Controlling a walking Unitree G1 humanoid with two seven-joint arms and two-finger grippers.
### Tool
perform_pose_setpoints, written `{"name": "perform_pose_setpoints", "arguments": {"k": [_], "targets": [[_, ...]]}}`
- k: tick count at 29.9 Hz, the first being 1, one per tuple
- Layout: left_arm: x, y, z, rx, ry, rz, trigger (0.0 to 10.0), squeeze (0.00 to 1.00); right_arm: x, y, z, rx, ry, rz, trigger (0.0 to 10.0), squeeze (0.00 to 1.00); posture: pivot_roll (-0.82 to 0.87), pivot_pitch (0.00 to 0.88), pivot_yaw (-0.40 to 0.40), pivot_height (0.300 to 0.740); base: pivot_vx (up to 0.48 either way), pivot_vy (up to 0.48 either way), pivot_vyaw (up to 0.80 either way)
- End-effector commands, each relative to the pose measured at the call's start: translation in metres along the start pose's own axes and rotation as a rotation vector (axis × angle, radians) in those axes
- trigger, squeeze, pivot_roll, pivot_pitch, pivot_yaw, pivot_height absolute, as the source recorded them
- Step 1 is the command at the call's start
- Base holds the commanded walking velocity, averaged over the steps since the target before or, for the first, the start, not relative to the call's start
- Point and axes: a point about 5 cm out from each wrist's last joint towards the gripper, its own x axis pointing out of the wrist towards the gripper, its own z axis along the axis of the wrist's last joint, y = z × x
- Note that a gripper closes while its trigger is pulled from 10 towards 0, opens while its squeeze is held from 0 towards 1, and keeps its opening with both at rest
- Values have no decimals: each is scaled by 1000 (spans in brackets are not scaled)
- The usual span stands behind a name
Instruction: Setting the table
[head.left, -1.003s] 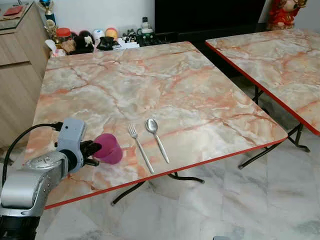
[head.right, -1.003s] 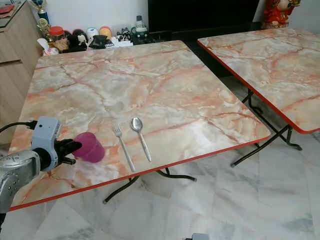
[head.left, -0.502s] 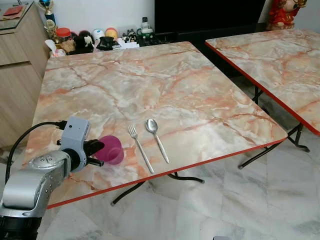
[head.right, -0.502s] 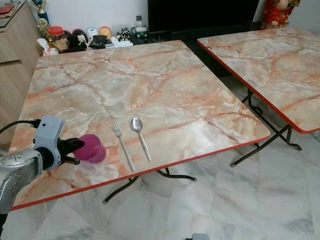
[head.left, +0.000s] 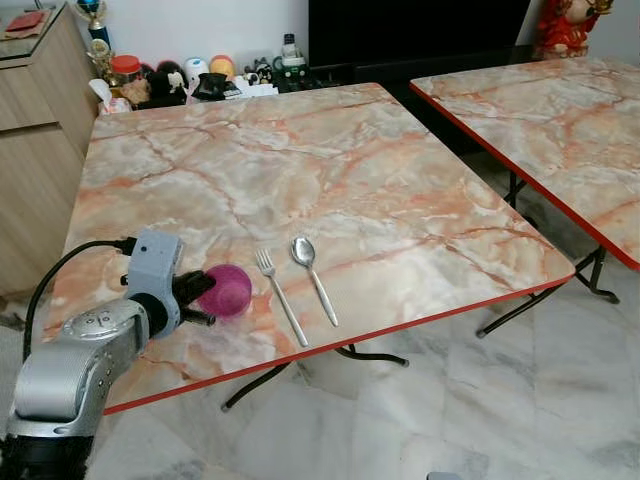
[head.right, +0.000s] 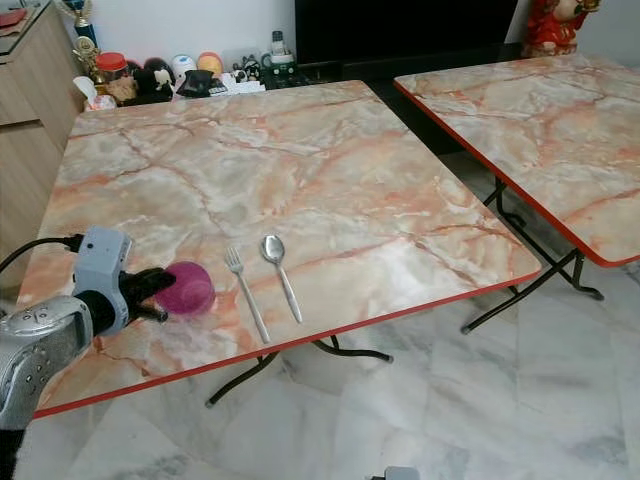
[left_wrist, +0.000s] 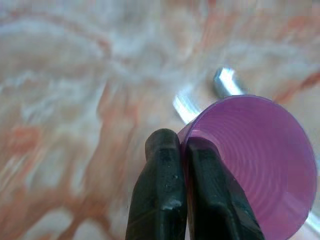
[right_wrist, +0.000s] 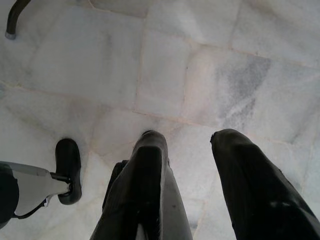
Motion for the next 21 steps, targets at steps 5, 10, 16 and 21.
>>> {"name": "perform_pose_setpoints", "arguments": {"k": [5,10,16,21], "targets": [[-3,9,22,-56,-195,93,0,0,-2,1,-8,-3,28,5,10000,0,140,113,-6,740,0,0,0],[-6,15,15,-118,-327,208,10000,0,-2,0,-9,-5,29,5,10000,0,134,95,-8,740,0,0,0],[-10,13,-8,-155,-368,247,10000,0,-2,0,-10,-6,32,4,10000,0,125,80,-9,740,0,0,0],[-14,14,-20,-68,-377,256,10000,0,-2,-1,-11,-5,33,2,10000,0,129,77,-10,740,0,0,0]]}}
